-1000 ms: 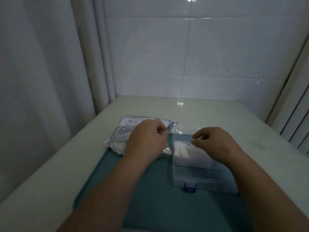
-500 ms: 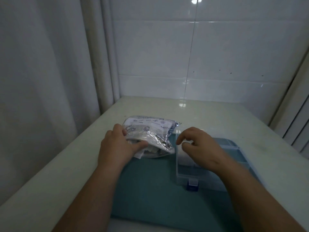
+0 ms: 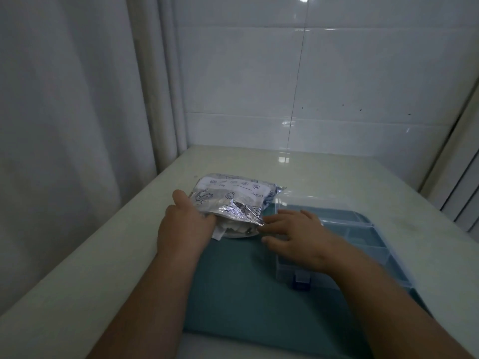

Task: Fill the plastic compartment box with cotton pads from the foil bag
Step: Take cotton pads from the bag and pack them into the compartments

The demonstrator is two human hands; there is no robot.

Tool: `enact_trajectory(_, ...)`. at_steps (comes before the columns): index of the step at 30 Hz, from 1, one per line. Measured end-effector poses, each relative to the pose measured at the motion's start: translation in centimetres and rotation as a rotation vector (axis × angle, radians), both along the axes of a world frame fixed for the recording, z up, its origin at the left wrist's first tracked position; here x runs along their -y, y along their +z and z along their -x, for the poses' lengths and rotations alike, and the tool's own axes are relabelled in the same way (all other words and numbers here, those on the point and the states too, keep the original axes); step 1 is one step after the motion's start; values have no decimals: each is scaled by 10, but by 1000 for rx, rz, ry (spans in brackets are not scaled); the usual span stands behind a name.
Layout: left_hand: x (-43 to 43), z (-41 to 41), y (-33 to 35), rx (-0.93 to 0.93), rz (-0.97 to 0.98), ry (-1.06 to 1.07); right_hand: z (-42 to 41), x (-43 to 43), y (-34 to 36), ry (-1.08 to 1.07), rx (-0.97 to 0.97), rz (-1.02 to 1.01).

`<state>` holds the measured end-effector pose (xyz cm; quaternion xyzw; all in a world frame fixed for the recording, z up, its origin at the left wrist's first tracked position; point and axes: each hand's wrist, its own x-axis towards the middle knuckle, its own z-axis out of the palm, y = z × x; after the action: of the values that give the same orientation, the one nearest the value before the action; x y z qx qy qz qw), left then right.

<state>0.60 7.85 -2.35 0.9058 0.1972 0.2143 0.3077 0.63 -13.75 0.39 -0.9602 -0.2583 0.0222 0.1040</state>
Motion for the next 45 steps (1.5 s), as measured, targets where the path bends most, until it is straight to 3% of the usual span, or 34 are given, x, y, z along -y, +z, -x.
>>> enact_trajectory(14,-4,-9,-3,40,190,25,-1,1,0,4,-9,-31)
enact_trajectory(24,-3,-9,-4,24,200,26,-1,4,0,6,-22,-52)
enact_trajectory(34,-1,-5,2,239,194,13,-4,4,-4,11,-21,-88)
enact_trajectory(45,0,-8,-1,142,216,-7,-2,5,-3,7,-50,-123)
